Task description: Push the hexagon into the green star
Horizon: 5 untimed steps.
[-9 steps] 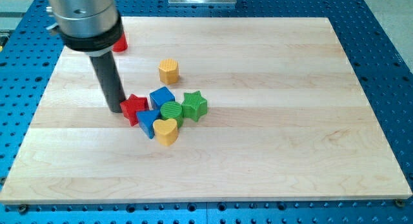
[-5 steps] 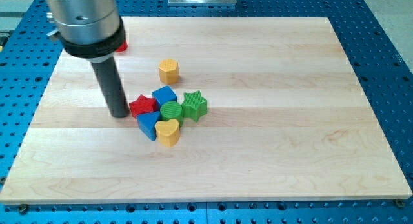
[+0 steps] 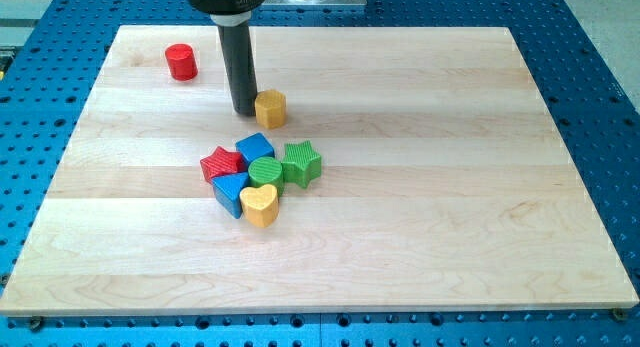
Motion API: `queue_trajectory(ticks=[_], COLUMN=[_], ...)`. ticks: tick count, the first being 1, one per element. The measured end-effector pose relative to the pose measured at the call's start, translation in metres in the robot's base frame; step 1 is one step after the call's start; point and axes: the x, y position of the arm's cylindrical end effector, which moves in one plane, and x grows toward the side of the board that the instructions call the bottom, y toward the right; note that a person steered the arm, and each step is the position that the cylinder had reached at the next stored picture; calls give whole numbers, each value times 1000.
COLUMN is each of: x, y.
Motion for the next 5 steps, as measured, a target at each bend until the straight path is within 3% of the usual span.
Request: queue_trajectory(ticks=[2, 3, 5], x=[29, 4, 22], y=[21, 21, 33])
